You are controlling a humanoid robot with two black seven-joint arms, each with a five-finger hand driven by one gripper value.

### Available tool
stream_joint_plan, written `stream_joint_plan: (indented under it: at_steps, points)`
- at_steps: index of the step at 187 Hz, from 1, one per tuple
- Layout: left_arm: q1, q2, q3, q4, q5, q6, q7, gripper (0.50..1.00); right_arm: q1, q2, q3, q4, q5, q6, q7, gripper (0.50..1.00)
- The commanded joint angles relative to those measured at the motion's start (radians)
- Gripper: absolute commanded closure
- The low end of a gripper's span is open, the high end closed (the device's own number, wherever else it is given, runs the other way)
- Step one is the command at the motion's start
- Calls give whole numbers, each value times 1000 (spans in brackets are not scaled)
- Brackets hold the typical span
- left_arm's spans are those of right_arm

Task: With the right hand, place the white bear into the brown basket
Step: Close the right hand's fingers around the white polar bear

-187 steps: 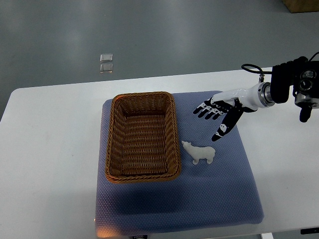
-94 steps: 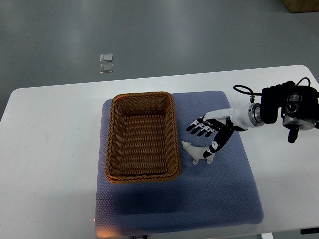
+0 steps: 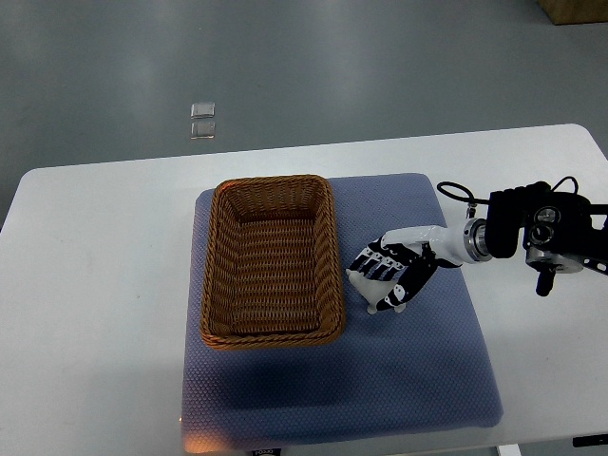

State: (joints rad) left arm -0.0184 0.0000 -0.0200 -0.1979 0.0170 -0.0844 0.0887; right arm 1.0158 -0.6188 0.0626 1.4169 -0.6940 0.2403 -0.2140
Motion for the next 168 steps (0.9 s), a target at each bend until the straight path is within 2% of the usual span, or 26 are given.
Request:
stream_joint_plan:
  at_steps: [1,46,69,83,99,113,133,168]
  points:
    - [0,0,0,0,0,0,0,500,-13,1,5,-3,-12,-1,5,699]
    - [0,0,0,0,0,0,0,500,-31,13,5,-7,-32,-21,8,709]
    - [0,0,0,0,0,0,0,500,-43,21,5,-13,-53,-22,16,771]
    - [0,0,0,0,0,0,0,500,-49,30,5,-18,-65,-22,19,779]
    - [0,0,0,0,0,0,0,500,-56,34,5,-26,-82,-24,22,822]
    - [0,0,0,0,0,0,0,500,-62,42,5,-30,-96,-35,30,869]
    - [2,0,0,0,0,0,0,500,-69,47,5,-35,-127,-39,36,999]
    - [2,0,-1,2,0,0,0,500,-60,28,9,-35,-136,-41,41,1000]
